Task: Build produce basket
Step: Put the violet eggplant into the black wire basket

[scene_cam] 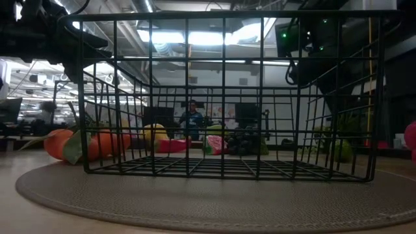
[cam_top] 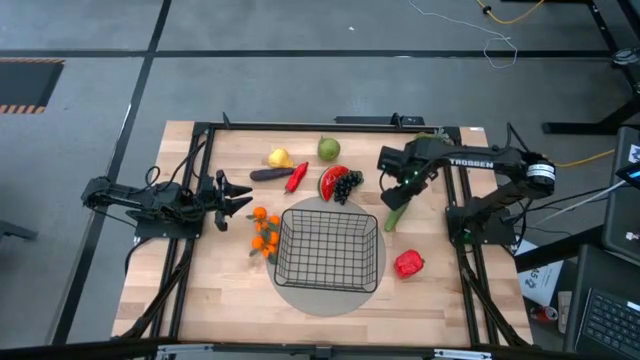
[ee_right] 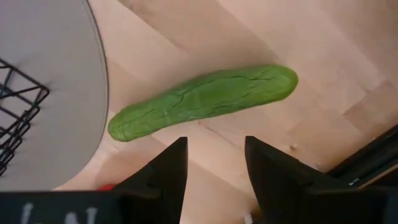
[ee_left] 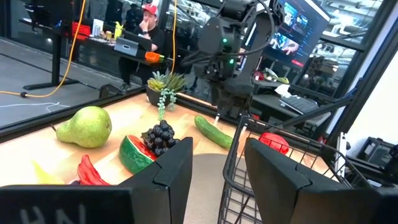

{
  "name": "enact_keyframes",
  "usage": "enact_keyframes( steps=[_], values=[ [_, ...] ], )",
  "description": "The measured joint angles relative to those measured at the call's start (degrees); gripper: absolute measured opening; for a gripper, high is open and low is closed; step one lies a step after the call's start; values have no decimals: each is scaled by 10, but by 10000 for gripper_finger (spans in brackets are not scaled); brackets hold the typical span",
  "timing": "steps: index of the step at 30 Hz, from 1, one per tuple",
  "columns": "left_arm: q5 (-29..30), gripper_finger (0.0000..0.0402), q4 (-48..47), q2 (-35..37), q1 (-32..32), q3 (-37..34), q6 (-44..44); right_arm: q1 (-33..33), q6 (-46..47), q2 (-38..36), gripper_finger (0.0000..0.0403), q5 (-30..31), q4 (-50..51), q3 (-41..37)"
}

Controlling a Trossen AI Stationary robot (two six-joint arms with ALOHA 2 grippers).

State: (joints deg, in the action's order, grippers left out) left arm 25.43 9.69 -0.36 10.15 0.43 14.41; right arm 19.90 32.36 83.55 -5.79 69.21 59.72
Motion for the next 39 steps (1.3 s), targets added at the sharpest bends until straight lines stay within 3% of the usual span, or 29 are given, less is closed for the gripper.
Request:
enact_keyframes(
  steps=[11, 15, 18, 24, 28, 33, 36, 39],
  values=[
    [0, 142, 0, 0, 0, 0, 5, 11, -15, 0, 162, -30, 77, 0],
    [1, 142, 12, 0, 0, 0, 99, 11, -16, 0, 162, -29, 67, 0],
    [12, 142, 57, 0, 0, 0, 125, 11, -13, 0, 162, -29, 63, 0],
    [82, 142, 174, 0, -6, 6, 70, 11, -11, 0, 162, -29, 55, 0],
    [67, 142, 96, -21, -8, 63, 26, 11, -11, 0, 162, -31, 41, 0],
    [76, 142, 16, -143, -8, 170, -3, 11, -9, 0, 162, -51, 34, 0],
    [123, 142, -52, -228, -7, 233, -28, 11, 5, 0, 162, -53, 33, 0],
    [194, 142, -172, -308, -11, 297, 1, 11, 12, 0, 162, -53, 33, 0]
  ],
)
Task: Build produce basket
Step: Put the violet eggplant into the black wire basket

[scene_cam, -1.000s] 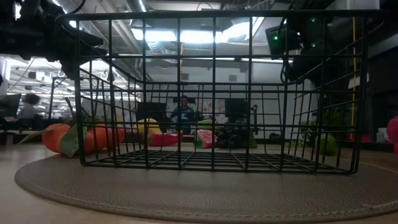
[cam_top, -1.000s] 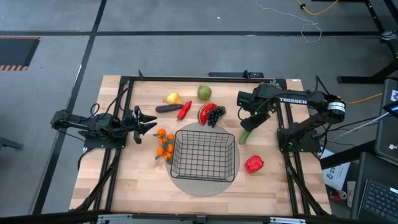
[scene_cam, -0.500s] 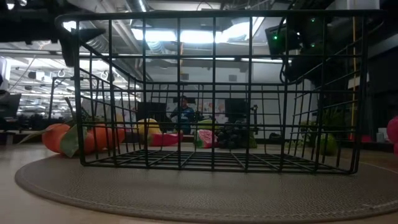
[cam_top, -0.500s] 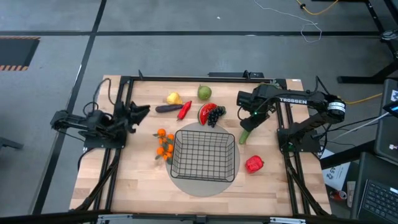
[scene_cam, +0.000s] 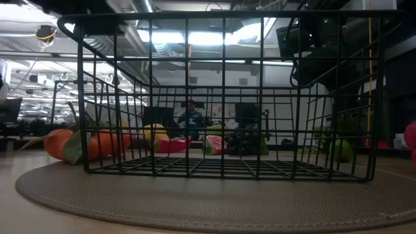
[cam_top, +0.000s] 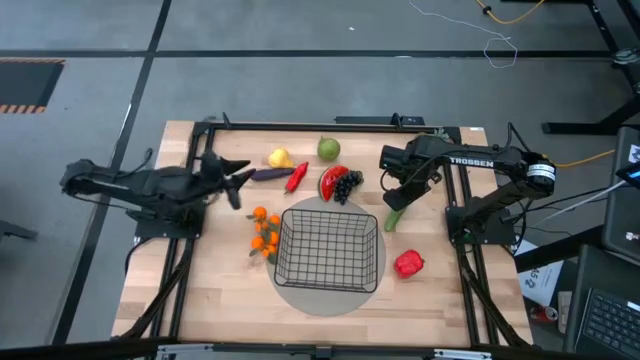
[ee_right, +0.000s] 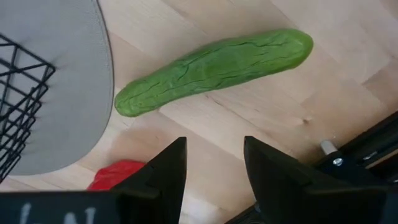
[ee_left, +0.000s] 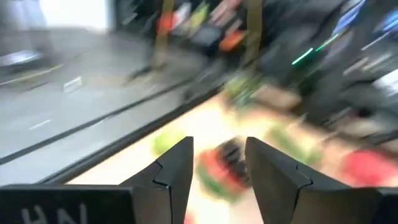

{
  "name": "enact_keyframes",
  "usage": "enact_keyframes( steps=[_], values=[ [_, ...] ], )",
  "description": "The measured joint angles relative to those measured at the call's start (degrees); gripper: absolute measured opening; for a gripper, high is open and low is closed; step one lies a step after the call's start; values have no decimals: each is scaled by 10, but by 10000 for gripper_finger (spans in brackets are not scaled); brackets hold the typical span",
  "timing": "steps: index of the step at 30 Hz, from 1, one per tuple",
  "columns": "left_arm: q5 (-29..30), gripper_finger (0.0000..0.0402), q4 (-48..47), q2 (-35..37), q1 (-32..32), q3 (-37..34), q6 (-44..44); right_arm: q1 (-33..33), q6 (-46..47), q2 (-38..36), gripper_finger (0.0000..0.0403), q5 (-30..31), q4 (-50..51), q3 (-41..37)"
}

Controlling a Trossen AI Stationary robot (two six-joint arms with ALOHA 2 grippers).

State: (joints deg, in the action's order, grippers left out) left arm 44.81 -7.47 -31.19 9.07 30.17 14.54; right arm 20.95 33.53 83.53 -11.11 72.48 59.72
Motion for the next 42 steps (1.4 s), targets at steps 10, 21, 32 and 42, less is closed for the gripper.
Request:
enact_keyframes(
  steps=[10, 21, 32, 42],
  values=[
    [-117, 142, -290, -191, -106, 84, 329, 0, 9, 0, 162, -2, -21, 0],
    [-264, 142, -263, -276, -242, 82, 377, 0, 9, 0, 162, -11, -59, 0],
    [-390, 146, -143, -276, -322, 82, 259, 0, 4, 0, 162, -11, -70, 0],
    [-390, 233, -146, -288, -377, 82, 186, 0, -10, 0, 162, -11, -99, 0]
  ],
)
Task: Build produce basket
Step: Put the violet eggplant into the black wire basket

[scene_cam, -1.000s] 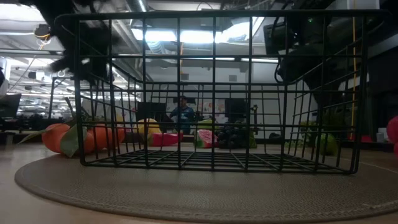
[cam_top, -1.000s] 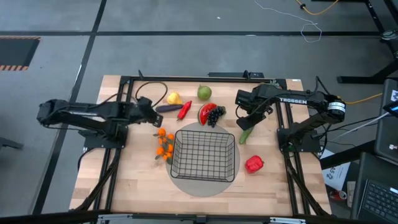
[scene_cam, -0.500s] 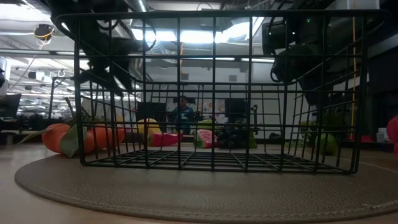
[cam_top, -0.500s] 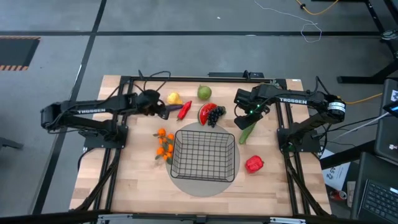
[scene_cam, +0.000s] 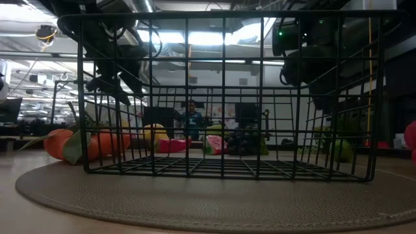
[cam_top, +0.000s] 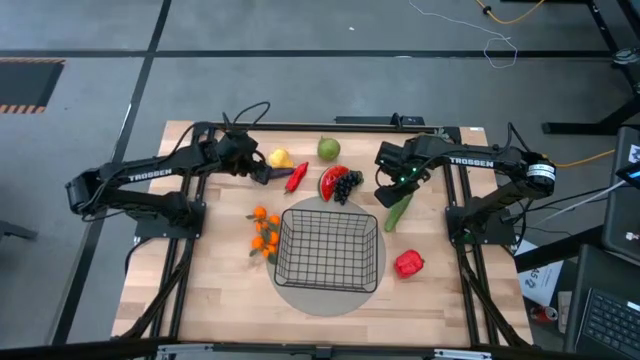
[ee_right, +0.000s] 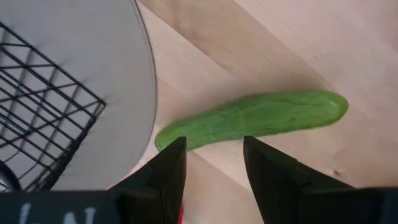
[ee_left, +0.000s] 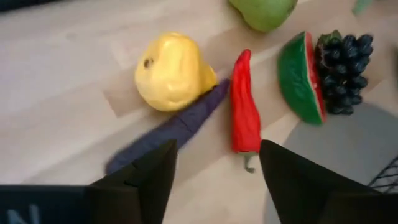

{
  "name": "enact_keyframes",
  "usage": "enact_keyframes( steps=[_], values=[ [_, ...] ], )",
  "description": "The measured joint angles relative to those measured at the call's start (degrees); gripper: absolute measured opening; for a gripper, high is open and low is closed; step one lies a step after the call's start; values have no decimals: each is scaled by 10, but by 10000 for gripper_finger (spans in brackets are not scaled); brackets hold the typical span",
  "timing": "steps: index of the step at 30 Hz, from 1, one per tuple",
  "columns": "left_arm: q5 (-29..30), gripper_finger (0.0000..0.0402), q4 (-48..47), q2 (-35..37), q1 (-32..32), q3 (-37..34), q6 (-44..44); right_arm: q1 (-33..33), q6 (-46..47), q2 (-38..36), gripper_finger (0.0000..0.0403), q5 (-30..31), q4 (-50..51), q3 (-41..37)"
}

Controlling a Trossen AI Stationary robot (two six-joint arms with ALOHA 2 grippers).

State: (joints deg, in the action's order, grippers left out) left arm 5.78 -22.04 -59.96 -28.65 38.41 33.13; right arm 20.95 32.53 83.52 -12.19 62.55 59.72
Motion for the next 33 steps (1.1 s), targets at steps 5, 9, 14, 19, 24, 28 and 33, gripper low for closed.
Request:
enact_keyframes(
  steps=[5, 9, 14, 19, 24, 28, 33],
  values=[
    [22, 254, 2, 0, -3, 0, -160, 0, -1, 0, 162, 0, -24, 0],
    [21, 251, 3, -7, -3, 0, -255, 0, -4, 0, 162, 0, -38, 0],
    [21, 250, 3, -43, -15, 0, -268, 0, 5, 0, 162, -5, -47, 0],
    [21, 250, 2, -103, -23, 0, -335, 0, 6, 0, 162, -10, -57, 0],
    [22, 250, 3, -155, -24, 0, -367, 0, 2, 0, 162, -10, -62, 0],
    [47, 250, 6, -192, -24, 0, -377, 0, 1, 0, 162, -10, -63, 0],
    [68, 250, 16, -234, -24, 0, -410, 0, 2, 0, 162, -10, -64, 0]
  ],
)
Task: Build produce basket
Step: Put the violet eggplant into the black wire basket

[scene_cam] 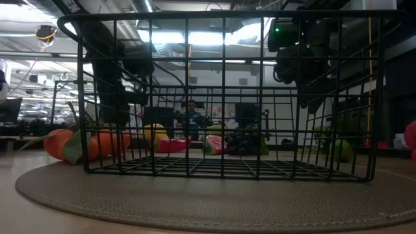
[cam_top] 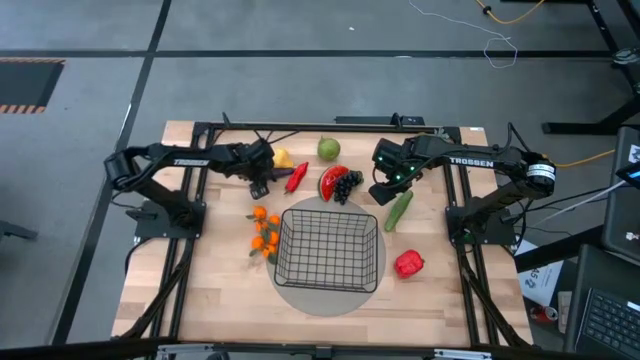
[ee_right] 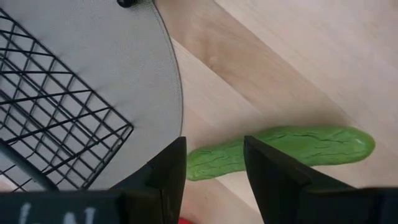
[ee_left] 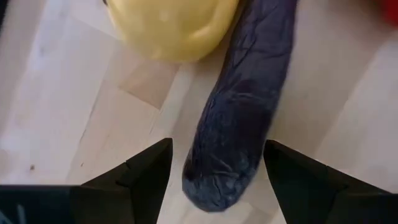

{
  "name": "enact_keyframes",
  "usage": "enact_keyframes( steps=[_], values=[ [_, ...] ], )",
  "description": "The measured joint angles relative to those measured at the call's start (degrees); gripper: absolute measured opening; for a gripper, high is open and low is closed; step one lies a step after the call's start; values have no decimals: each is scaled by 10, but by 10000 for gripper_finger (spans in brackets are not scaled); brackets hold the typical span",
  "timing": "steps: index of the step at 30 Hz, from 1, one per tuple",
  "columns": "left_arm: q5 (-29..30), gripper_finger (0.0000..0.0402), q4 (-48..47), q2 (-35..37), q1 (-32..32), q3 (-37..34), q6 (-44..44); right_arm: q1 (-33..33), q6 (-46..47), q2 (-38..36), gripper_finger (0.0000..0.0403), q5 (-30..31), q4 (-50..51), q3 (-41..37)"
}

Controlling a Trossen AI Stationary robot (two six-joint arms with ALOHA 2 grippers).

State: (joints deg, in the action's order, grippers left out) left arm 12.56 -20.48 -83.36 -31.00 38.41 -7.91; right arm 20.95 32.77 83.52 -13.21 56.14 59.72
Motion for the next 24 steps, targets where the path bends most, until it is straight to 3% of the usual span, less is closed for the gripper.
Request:
enact_keyframes(
  steps=[9, 12, 17, 24],
  values=[
    [-19, 242, 16, -43, 3, 3, 94, 0, 14, 0, 162, 0, -36, 0],
    [-20, 207, 16, -44, 11, 2, 112, 0, 14, 0, 162, 0, -49, 0],
    [-22, 110, 15, -45, 22, 1, 147, 0, 12, 0, 162, 0, -65, 0],
    [-5, 106, -14, -29, 40, 12, 211, 0, 12, 0, 162, 0, -73, 0]
  ],
)
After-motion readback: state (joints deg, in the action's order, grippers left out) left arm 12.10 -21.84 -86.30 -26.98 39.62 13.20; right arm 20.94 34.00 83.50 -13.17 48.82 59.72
